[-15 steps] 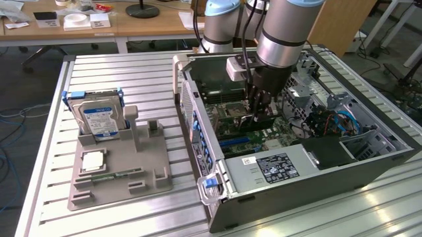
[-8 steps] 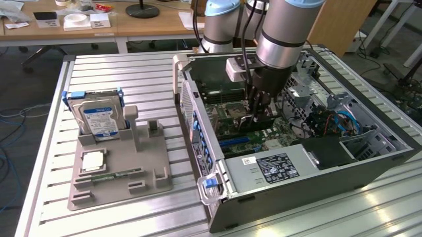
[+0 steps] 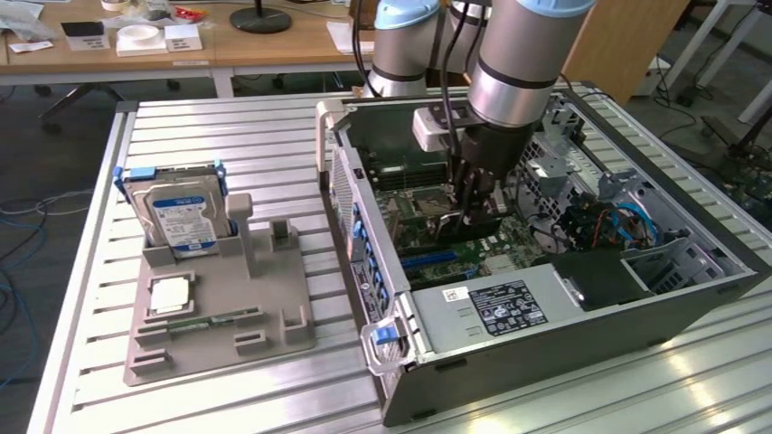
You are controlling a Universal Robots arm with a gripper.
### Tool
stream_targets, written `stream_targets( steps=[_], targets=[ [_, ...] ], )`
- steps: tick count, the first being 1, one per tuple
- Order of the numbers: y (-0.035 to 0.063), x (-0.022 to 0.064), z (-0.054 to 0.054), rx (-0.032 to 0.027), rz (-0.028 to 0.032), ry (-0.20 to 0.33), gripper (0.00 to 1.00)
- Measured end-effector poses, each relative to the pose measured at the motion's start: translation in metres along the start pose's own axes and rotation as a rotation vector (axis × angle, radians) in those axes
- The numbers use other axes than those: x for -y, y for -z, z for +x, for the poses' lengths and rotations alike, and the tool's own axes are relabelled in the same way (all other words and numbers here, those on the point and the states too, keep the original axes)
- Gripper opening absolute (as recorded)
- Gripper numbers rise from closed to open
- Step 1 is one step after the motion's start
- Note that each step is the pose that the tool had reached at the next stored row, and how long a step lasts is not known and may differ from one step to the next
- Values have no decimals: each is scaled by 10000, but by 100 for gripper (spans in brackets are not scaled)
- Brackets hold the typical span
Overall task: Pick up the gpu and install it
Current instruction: 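Insert the gpu into the slot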
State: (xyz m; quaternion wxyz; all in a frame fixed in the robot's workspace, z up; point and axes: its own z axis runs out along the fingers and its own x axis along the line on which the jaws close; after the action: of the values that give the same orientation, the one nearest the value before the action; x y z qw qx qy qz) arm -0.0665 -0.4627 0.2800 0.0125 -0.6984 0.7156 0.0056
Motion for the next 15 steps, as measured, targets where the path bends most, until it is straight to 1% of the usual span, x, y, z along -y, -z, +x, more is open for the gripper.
stream_targets(
  steps=[6, 8, 11, 15],
  targets=[
    [-13, -5, 1, 0, 0, 0, 27],
    [-15, -27, 0, 3, 2, -1, 27],
    [-15, -32, 1, 2, 2, 1, 27],
    [-48, -43, 2, 1, 1, 0, 27]
  ],
)
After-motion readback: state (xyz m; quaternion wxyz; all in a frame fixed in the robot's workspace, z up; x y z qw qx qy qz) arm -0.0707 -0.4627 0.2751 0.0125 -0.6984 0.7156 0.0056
